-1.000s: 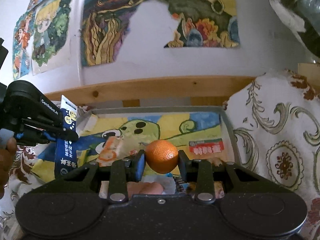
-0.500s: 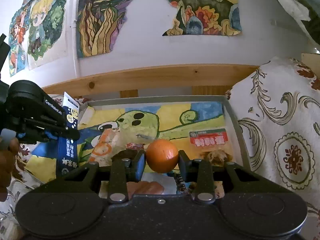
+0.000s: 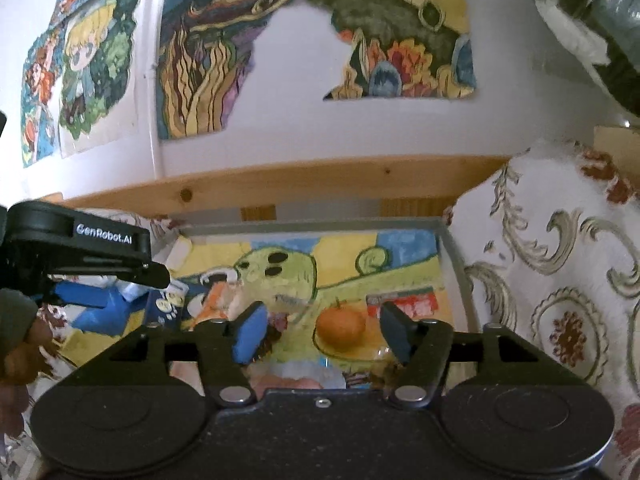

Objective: Organize snacks
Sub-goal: 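Lower both items into the grey tray and open both tools, then lift both tools away from the tray back over the remaining snacks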

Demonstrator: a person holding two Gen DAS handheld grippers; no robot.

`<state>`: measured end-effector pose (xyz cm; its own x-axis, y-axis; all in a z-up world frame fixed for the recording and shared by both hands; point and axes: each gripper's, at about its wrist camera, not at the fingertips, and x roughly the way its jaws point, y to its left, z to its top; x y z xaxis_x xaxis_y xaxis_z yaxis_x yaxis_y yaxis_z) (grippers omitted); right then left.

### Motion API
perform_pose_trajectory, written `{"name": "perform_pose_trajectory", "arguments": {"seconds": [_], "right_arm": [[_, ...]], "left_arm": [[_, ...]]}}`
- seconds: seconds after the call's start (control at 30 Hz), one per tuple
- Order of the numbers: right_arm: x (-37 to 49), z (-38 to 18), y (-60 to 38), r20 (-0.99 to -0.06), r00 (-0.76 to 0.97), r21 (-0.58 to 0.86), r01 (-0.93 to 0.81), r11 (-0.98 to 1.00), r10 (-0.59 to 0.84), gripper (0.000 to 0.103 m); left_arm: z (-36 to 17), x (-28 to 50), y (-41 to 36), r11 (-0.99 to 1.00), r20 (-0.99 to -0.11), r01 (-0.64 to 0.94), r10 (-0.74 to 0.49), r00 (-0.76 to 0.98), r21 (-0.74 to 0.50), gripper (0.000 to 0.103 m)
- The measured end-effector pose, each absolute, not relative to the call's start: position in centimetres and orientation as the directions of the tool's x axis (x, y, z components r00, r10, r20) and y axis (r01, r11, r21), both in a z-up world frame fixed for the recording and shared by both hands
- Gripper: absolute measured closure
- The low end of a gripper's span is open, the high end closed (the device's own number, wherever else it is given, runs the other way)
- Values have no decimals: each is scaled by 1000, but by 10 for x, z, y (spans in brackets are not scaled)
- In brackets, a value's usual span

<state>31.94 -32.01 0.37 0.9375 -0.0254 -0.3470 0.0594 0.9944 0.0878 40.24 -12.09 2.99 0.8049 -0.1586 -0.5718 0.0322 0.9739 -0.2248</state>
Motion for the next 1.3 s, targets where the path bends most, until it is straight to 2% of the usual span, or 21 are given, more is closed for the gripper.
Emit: {"name": "perform_pose_trajectory", "arguments": {"seconds": [0.3,0.53,0.97,1.3], "right_arm": [[288,35,-315,-259,966,77,48,996,-27,13],[255,57,-305,-194,981,62,41,997,-28,1],[187,78,-284,-120,993,57,22,998,-15,1],[130,73,-262,-129,992,30,-6,1000,10,1]], "left_arm": [[57,360,-114,983,-471,50,-130,872,-179,0],[72,323,-99,983,-419,63,-132,899,-174,0],[80,241,-59,985,-347,36,-93,933,-169,0],[73,182,-34,986,-317,21,-75,945,-168,0]]}}
